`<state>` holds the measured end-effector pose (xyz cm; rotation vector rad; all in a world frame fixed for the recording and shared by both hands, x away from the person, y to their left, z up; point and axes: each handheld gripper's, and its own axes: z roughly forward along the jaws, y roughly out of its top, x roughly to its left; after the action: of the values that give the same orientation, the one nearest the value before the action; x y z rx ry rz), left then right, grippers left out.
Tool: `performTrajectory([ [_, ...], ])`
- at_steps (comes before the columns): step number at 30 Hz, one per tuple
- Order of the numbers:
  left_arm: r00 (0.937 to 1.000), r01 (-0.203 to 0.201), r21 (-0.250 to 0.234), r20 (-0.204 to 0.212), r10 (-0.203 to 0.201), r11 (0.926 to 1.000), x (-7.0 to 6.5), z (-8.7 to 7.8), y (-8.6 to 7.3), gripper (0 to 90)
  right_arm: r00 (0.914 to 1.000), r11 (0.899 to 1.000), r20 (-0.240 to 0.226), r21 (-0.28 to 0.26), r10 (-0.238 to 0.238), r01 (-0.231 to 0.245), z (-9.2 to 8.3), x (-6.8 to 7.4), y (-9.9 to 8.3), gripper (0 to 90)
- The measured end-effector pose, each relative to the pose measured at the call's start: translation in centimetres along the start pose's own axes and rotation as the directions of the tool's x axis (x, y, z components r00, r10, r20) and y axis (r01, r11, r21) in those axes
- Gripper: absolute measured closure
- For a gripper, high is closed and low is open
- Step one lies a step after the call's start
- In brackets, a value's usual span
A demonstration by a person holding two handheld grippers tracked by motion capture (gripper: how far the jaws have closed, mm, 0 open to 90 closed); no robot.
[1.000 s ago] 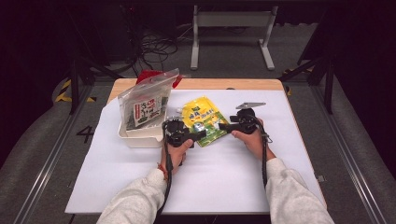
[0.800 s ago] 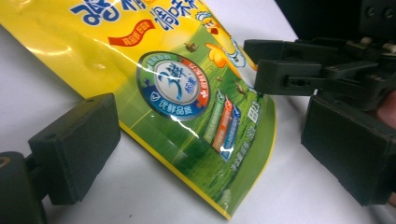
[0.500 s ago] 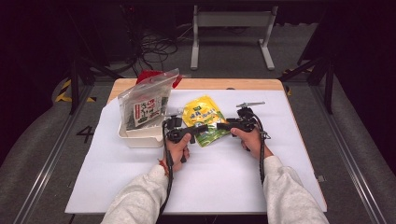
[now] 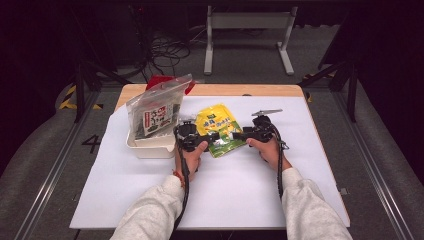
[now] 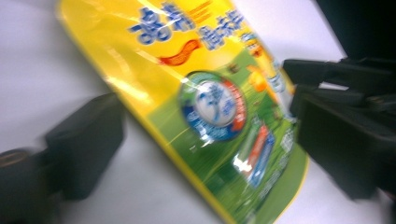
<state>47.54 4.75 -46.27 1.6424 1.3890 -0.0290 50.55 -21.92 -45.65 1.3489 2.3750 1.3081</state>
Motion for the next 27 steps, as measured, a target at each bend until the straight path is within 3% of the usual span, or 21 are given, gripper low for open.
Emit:
performTrajectory([
  [1, 0.9995, 0.03, -0.015, -0.001, -0.03, 0.9994, 0.0, 0.1, 0.0, 1.7, 1.0, 1.0, -0.001, -0.001, 0.0, 0.0, 0.0, 0.0, 0.0, 33.7],
  [3, 0.9924, 0.117, -0.044, 0.046, -0.114, 0.9922, 0.4, 0.1, 0.2, 0.7, 1.0, 1.0, -0.004, -0.001, 0.002, -0.002, 0.0, -0.1, 0.0, 33.7],
  [5, 0.9864, 0.157, -0.062, 0.061, -0.153, 0.9857, 0.8, 0.0, 0.2, 2.0, 1.0, 1.0, -0.003, 0.0, 0.001, -0.001, 0.0, -0.1, 0.0, 33.7],
  [6, 0.9767, 0.209, -0.076, 0.066, -0.205, 0.9749, 0.9, -0.2, 0.1, 6.8, 1.0, 1.0, -0.001, 0.0, 0.0, 0.0, 0.0, 0.0, 0.0, 33.7],
  [8, 0.9683, 0.234, -0.087, 0.11, -0.225, 0.9683, 1.4, -0.3, 0.0, 7.4, 1.0, 1.0, -0.003, -0.005, 0.007, -0.007, 0.0, -0.1, -0.1, 34.6],
  [11, 0.9683, 0.238, -0.086, 0.098, -0.23, 0.9674, 1.2, -0.1, 0.1, 6.7, 0.9999, 1.0, -0.005, -0.007, 0.013, -0.013, -0.1, -0.2, -0.1, 35.0],
  [12, 0.9603, 0.271, -0.098, 0.094, -0.263, 0.9574, 1.0, 0.0, 0.2, 6.6, 0.9999, 1.0, -0.003, -0.007, 0.015, -0.015, -0.1, -0.2, -0.1, 35.0],
  [13, 0.9506, 0.298, -0.101, 0.121, -0.286, 0.9491, 1.0, 0.1, 0.2, 6.0, 0.9999, 1.0, -0.001, -0.008, 0.017, -0.017, -0.1, -0.1, -0.1, 35.0],
  [15, 0.9374, 0.332, -0.11, 0.149, -0.315, 0.9367, 1.2, 0.2, 0.1, 5.4, 0.9998, 1.0, 0.001, -0.01, 0.02, -0.02, 0.0, -0.1, -0.1, 35.0],
  [16, 0.9306, 0.345, -0.108, 0.168, -0.325, 0.9323, 1.3, 0.3, 0.1, 5.4, 0.9998, 1.0, 0.003, -0.01, 0.021, -0.021, 0.0, -0.1, -0.1, 35.0],
  [18, 0.9275, 0.35, -0.121, 0.184, -0.325, 0.929, 1.4, 0.5, 0.1, 5.4, 0.9997, 1.0, 0.003, -0.011, 0.023, -0.023, 0.0, -0.1, -0.1, 34.9],
  [19, 0.9201, 0.362, -0.113, 0.202, -0.336, 0.9252, 1.5, 0.6, 0.0, 5.4, 0.9997, 1.0, 0.003, -0.012, 0.024, -0.024, 0.0, -0.1, -0.1, 35.0],
  [20, 0.9062, 0.38, -0.096, 0.237, -0.35, 0.9198, 1.5, 0.8, -0.1, 5.4, 0.9997, 1.0, 0.003, -0.012, 0.024, -0.024, 0.0, -0.1, -0.1, 34.9],
  [21, 0.902, 0.376, -0.084, 0.261, -0.344, 0.9228, 1.6, 1.0, 0.0, 5.4, 0.9997, 1.0, 0.002, -0.011, 0.024, -0.024, 0.0, -0.1, -0.1, 34.9],
  [22, 0.9026, 0.369, -0.065, 0.264, -0.34, 0.9273, 1.5, 1.0, 0.0, 5.5, 0.9998, 1.0, 0.003, -0.011, 0.022, -0.022, 0.0, -0.1, -0.1, 34.9],
  [23, 0.9026, 0.369, -0.065, 0.264, -0.34, 0.9273, 1.5, 1.0, 0.0, 7.7, 0.9998, 1.0, 0.003, -0.011, 0.022, -0.022, 0.0, -0.1, -0.1, 34.9],
  [24, 0.916, 0.336, -0.045, 0.248, -0.315, 0.941, 1.4, 1.1, 0.1, 7.7, 0.9998, 1.0, 0.003, -0.011, 0.02, -0.02, 0.0, -0.1, -0.1, 34.9],
  [25, 0.9302, 0.302, -0.028, 0.227, -0.288, 0.9529, 1.3, 1.2, 0.3, 15.9, 0.9999, 1.0, 0.002, -0.01, 0.017, -0.017, 0.0, -0.1, -0.1, 34.9],
  [27, 0.9319, 0.294, -0.02, 0.228, -0.282, 0.9556, 1.3, 1.2, 0.3, 21.6, 0.9999, 1.0, 0.002, -0.01, 0.016, -0.016, 0.0, -0.1, -0.1, 34.9],
])
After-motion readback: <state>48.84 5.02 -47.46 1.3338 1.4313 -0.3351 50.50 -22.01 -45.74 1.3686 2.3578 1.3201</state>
